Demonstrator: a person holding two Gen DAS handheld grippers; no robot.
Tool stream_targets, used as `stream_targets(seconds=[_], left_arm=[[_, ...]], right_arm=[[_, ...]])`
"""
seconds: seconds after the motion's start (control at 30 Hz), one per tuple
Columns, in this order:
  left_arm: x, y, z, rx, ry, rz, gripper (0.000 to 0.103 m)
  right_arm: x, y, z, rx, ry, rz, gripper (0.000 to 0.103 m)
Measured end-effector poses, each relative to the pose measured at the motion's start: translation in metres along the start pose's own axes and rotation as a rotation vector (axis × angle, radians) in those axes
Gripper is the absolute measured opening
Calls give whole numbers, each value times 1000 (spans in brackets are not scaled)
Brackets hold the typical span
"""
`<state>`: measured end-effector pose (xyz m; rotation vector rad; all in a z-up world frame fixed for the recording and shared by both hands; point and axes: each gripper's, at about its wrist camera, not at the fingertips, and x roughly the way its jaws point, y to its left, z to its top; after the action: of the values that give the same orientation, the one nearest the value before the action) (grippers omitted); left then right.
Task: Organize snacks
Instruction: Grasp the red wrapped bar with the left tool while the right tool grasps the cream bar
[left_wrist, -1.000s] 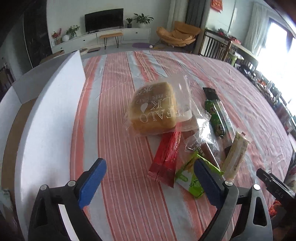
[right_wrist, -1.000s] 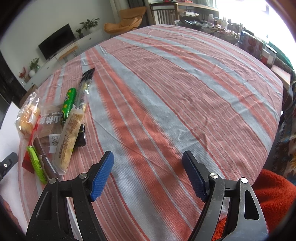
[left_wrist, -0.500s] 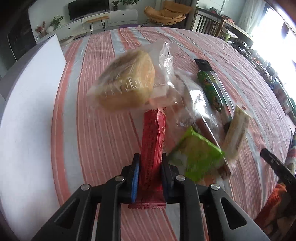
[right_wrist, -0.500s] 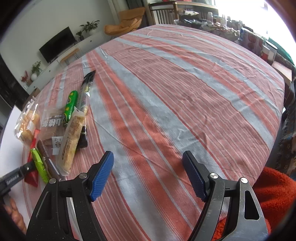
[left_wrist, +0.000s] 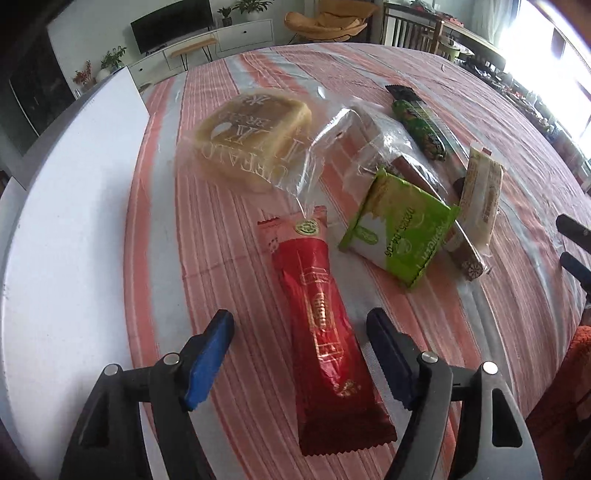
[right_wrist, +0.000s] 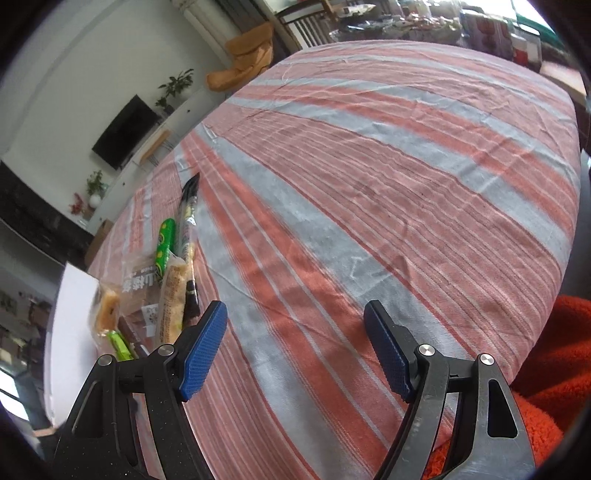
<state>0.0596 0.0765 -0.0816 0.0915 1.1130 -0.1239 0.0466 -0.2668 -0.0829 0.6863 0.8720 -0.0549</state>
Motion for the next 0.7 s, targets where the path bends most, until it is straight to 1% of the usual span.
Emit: stream_targets(seconds=[0.07,0.1,0.13,0.17,0.2,0.23,0.43,0.7], left_arm=[[0,1,-4,-5,-17,-9,67],[-2,3,-5,-18,-28,-19,61],[-3,3,-6,-22,-43,-9,47],[-6,2,-8,-21,-54,-13,39],[-7,1,-7,-18,-57,-13,22],[-8,0,-8,-17,-55,-14,17],[-17,1,-18,-66,-71,-77,15],[-49,-6,-23,-45,-120,-133,14]], right_arm=[[-1,-6,1,44,-6,40,79],[-1,-7,2,51,-7,48,79],[-1,-6,2,47,-6,46,79],[0,-4,2,38,-5,38,79],[0,-2,2,27,-4,29,79],[0,0,2,16,-3,20,79],[0,2,1,0,-4,5,79],[1,6,-1,-30,-3,-25,79]])
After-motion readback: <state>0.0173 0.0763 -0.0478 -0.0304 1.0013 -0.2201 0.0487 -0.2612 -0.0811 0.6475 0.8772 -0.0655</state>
